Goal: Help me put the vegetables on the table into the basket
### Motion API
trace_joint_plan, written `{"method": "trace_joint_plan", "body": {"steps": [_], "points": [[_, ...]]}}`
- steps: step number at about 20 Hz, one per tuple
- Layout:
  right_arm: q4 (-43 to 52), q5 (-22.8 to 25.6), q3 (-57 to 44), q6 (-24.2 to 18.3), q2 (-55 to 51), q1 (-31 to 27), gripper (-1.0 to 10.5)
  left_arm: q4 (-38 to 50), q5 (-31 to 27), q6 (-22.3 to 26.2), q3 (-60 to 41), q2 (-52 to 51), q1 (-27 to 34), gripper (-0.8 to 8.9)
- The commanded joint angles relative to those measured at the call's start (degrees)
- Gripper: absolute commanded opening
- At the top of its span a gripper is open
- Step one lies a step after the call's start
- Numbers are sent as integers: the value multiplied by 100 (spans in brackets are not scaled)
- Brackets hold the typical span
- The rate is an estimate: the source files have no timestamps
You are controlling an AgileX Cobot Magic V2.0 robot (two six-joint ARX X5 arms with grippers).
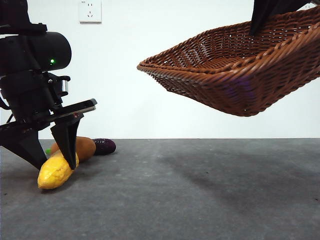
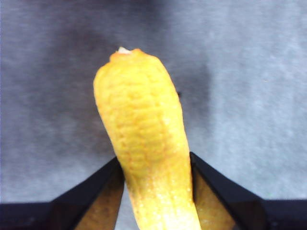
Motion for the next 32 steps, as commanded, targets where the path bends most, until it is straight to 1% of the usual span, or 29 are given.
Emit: {"method": "trace_joint_plan", "body": {"steps": [1, 5, 7, 10, 11, 14, 15, 17, 19, 20, 22, 25, 27, 30, 32], "points": [[2, -48, -13, -24, -50, 0, -10, -35, 37, 321, 0, 2, -20, -8], [-31, -48, -96, 11, -48, 0, -11, -227, 35, 918, 0, -601, -17, -8], [-7, -48, -245, 52, -48, 0, -11, -282, 57, 1095, 0, -1110, -20, -8], [317, -59, -804, 286, -48, 0, -11, -417, 466, 1322, -2, -2107, -140, -8], [494, -129, -1008, 374, -48, 0, -11, -498, 457, 1364, -2, -2411, -245, -8], [1226, -769, -1602, 863, -48, 11, -11, -752, 442, 1379, -2, -3294, -743, -8], [1425, -901, -1735, 1005, -48, 17, -11, -831, 404, 1379, -2, -3486, -938, -8], [1694, -933, -1947, 1213, -48, 144, -11, -916, 103, 1353, -2, -3733, -1471, -8], [1851, -933, -2076, 1353, -48, 343, -11, -866, -286, 1340, -2, -3731, -2004, -8], [1967, -931, -2131, 1432, -48, 459, -11, -782, -363, 1340, -2, -3652, -2221, -8], [2234, -929, -2225, 1668, -42, 737, -11, -533, -380, 1335, -2, -3381, -2653, -8], [2365, -796, -2225, 1821, -28, 1086, -11, -199, -457, 1331, -2, -2761, -3233, -8], [2374, -758, -2225, 1917, -28, 1169, -11, -118, -621, 1246, -2, -2343, -3451, -8], [2323, -763, -2225, 1934, -28, 1169, -11, 339, -608, 1082, -2, -1670, -3654, -8], [2249, -761, -2225, 1923, -28, 1169, -11, 461, -566, 994, -2, -1349, -3740, -8]]}}
